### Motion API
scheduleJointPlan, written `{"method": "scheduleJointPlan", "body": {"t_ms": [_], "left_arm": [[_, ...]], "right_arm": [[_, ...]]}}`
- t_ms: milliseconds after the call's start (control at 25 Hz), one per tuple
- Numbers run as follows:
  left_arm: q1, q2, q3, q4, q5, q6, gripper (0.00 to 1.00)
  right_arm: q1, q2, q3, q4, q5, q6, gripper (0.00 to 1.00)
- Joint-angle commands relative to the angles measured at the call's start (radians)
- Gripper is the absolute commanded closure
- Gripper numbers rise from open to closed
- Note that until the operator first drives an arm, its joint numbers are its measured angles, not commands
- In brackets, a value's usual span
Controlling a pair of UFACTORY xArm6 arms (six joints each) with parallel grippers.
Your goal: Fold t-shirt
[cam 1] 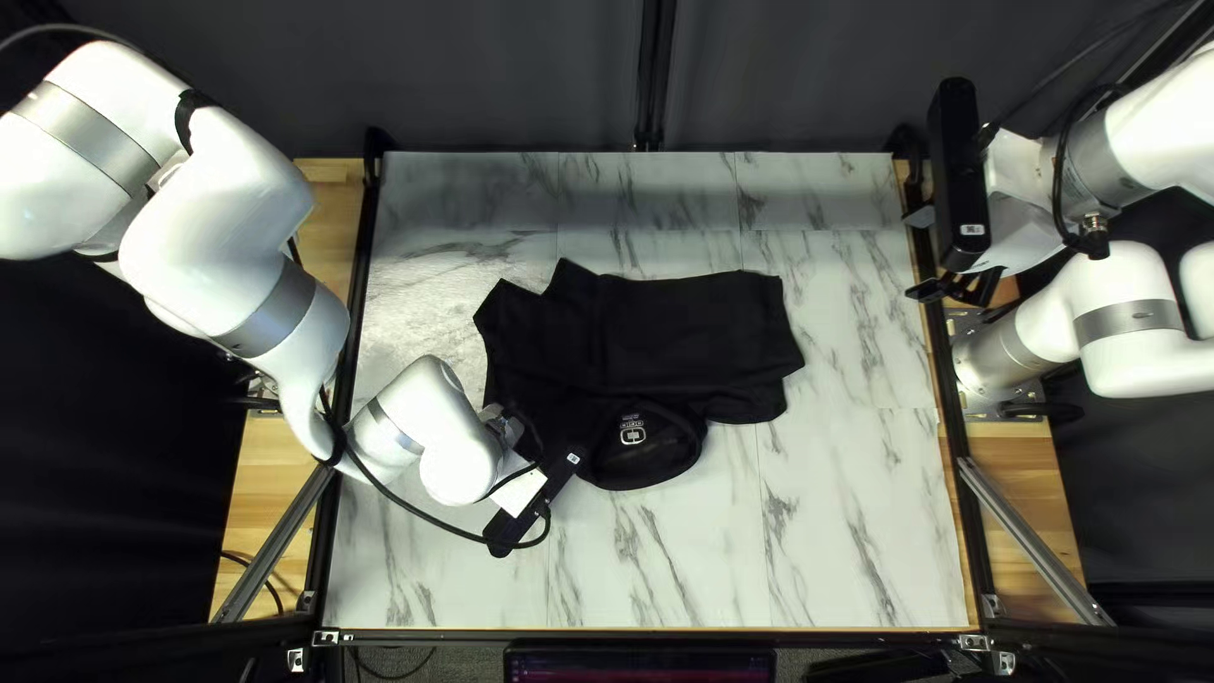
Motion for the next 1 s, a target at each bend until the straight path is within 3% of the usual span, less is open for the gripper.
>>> {"method": "scheduleJointPlan", "body": {"t_ms": [40,80,160,200,520,1000], "left_arm": [[0.001,0.001,-0.006,0.002,0.009,0.001,1.00],[0.001,0.003,-0.009,0.002,0.010,0.002,0.90],[-0.001,0.008,-0.013,0.003,0.011,0.003,0.08],[-0.001,0.010,-0.015,0.004,0.011,0.003,0.00],[-0.007,0.011,-0.029,0.026,0.022,-0.018,0.00],[-0.023,0.050,-0.030,0.145,0.041,-0.177,0.00]], "right_arm": [[0.000,0.000,0.000,0.000,0.000,0.000,0.00],[0.000,0.000,0.000,0.000,0.000,0.000,0.00],[0.000,0.000,0.000,0.000,0.000,0.000,0.00],[0.000,0.000,0.000,0.000,0.000,0.000,0.00],[0.000,0.000,0.000,0.000,0.000,0.000,0.00],[0.000,0.000,0.000,0.000,0.000,0.000,0.00]]}}
